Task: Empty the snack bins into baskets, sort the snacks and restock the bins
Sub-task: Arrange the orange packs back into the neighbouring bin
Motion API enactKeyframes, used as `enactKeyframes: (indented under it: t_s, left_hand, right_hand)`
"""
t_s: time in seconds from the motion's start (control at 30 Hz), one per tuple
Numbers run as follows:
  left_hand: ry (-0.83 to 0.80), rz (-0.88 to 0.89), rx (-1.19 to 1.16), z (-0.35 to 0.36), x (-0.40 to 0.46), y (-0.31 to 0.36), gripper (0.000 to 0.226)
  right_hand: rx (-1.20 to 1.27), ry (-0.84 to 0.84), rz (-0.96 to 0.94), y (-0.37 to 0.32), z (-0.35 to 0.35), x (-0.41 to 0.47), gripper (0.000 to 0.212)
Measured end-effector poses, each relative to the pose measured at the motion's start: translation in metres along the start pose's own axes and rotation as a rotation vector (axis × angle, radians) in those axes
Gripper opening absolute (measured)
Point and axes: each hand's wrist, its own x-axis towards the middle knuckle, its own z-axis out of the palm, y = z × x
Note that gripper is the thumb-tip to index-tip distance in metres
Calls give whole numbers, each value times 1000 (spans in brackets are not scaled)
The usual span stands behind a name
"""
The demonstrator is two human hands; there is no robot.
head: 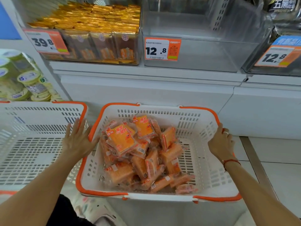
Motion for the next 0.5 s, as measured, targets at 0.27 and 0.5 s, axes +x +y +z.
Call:
enactKeyframes:
  t_s: [0.27,0.5]
  left_hand:
    - [87,91,-173,7,-2,6,68]
    - [129,92,-319,-1,-10,23,52]
  right_hand:
    - [32,6,-96,16,-5,1,79]
    - [27,42,-108,28,-3,10,75]
